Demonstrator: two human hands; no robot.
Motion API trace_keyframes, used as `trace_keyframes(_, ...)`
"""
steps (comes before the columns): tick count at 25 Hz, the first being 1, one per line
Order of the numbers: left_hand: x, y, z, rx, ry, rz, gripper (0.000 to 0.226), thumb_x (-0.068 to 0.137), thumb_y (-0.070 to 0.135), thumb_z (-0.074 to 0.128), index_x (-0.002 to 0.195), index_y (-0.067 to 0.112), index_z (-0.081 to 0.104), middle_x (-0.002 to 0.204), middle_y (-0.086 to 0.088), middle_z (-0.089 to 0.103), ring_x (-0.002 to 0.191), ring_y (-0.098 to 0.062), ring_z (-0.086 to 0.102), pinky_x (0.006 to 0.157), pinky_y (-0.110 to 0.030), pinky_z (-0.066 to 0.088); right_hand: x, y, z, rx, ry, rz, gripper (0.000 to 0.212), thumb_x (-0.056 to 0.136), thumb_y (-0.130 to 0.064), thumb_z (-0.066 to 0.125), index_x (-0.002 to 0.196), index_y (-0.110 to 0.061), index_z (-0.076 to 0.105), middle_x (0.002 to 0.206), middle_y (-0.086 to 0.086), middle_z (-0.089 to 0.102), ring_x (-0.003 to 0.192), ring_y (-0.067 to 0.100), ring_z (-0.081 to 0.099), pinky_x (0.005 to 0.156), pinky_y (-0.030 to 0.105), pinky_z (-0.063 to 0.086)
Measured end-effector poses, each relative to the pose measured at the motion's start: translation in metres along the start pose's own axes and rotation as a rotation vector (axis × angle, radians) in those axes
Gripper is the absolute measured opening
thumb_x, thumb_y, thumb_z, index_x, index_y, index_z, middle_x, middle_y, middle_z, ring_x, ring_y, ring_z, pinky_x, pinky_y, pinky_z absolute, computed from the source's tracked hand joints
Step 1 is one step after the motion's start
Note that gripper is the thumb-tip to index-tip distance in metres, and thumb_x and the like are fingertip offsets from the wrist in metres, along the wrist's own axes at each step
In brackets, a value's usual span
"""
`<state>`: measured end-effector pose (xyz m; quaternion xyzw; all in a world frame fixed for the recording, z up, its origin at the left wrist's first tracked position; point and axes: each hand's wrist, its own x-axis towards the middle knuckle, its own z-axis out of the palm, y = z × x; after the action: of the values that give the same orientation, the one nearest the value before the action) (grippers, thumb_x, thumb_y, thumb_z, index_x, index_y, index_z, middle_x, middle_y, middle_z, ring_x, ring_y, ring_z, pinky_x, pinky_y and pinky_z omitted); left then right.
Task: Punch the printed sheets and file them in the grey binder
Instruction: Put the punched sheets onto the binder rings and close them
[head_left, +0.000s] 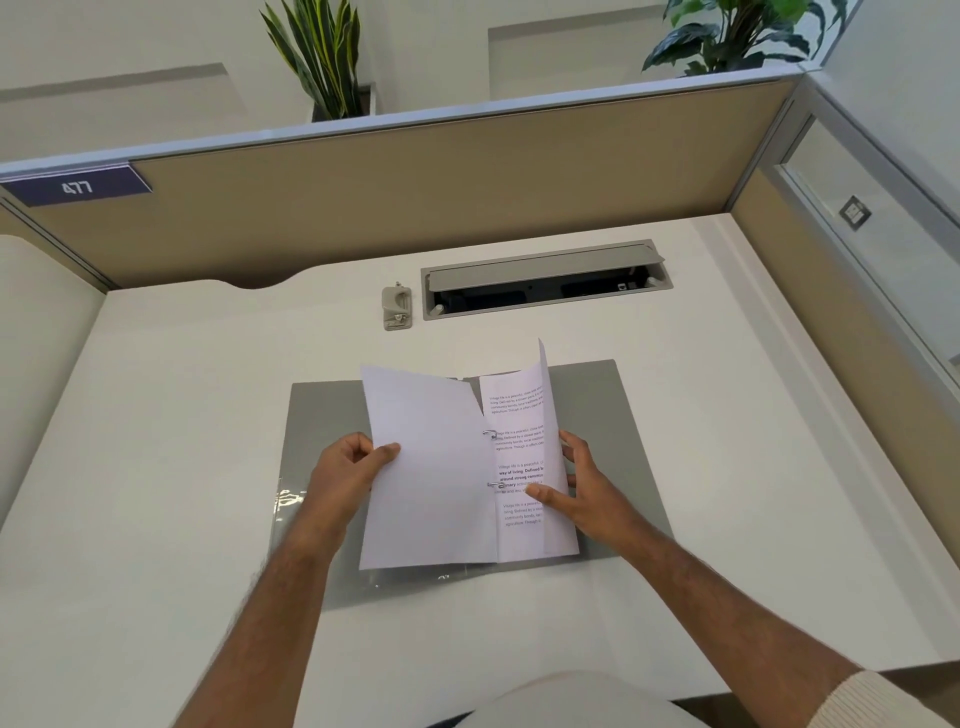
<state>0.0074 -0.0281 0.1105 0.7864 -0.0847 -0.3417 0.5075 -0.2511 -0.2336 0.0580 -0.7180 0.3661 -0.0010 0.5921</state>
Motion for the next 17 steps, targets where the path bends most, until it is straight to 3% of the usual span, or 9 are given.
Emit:
trace_keyframes(4, 0.007, -0.025, -0.012, 0.041, 0.060, -0.036, 0.037, 0.092, 0.027, 0.080, 0.070, 0.018, 0.052, 0.068, 0.000, 0.059, 0.061, -0.017, 0.049, 0.059, -0.030, 0.036, -0.001, -0.001, 0.001, 0.001, -0.001, 0.007, 0.095, 0.085, -0.045, 0.080, 0.155, -0.034, 0.015, 0.147, -0.019, 0.038, 0.128, 0.016, 0.057, 0.105, 0.035, 0.053)
trace_keyframes(8, 0.017, -0.048, -0.016, 0.110, 0.107, -0.087, 0.033, 0.093, 0.029, 0.080, 0.076, 0.013, 0.056, 0.072, -0.004, 0.060, 0.067, -0.023, 0.051, 0.061, -0.031, 0.038, 0.000, 0.001, 0.000, -0.004, 0.011, 0.001, 0.097, 0.083, -0.047, 0.081, 0.155, -0.035, 0.016, 0.149, -0.019, 0.037, 0.133, 0.017, 0.056, 0.110, 0.041, 0.050)
trace_keyframes(11, 0.016, -0.055, -0.010, 0.309, 0.242, -0.087, 0.032, 0.089, 0.032, 0.083, 0.103, 0.013, 0.062, 0.099, -0.003, 0.066, 0.093, -0.025, 0.063, 0.082, -0.040, 0.052, 0.001, 0.002, 0.000, 0.002, 0.020, -0.009, 0.099, 0.082, -0.051, 0.081, 0.155, -0.036, 0.016, 0.151, -0.020, 0.037, 0.136, 0.017, 0.053, 0.113, 0.044, 0.048)
trace_keyframes(13, 0.014, -0.056, 0.003, 0.514, 0.356, 0.077, 0.034, 0.087, 0.030, 0.084, 0.109, 0.016, 0.063, 0.103, 0.000, 0.064, 0.097, -0.022, 0.060, 0.092, -0.045, 0.051, 0.001, 0.003, 0.000, 0.007, 0.026, -0.022, 0.099, 0.081, -0.052, 0.081, 0.154, -0.037, 0.017, 0.151, -0.020, 0.037, 0.136, 0.016, 0.053, 0.113, 0.045, 0.048)
trace_keyframes(15, 0.006, -0.047, 0.028, 0.458, 0.261, 0.250, 0.020, 0.089, 0.022, 0.082, 0.100, 0.017, 0.066, 0.096, -0.001, 0.067, 0.087, -0.020, 0.060, 0.085, -0.039, 0.051, 0.001, 0.004, 0.000, 0.024, 0.031, -0.028, 0.097, 0.081, -0.050, 0.082, 0.153, -0.038, 0.018, 0.150, -0.020, 0.038, 0.135, 0.015, 0.054, 0.112, 0.043, 0.049)
trace_keyframes(17, -0.006, -0.029, 0.061, 0.278, 0.012, 0.190, 0.008, 0.095, 0.021, 0.077, 0.093, 0.016, 0.071, 0.092, -0.002, 0.073, 0.081, -0.017, 0.065, 0.077, -0.031, 0.051, 0.000, 0.001, 0.001, 0.043, 0.031, -0.027, 0.092, 0.083, -0.045, 0.082, 0.151, -0.039, 0.021, 0.149, -0.019, 0.040, 0.130, 0.013, 0.058, 0.105, 0.034, 0.054)
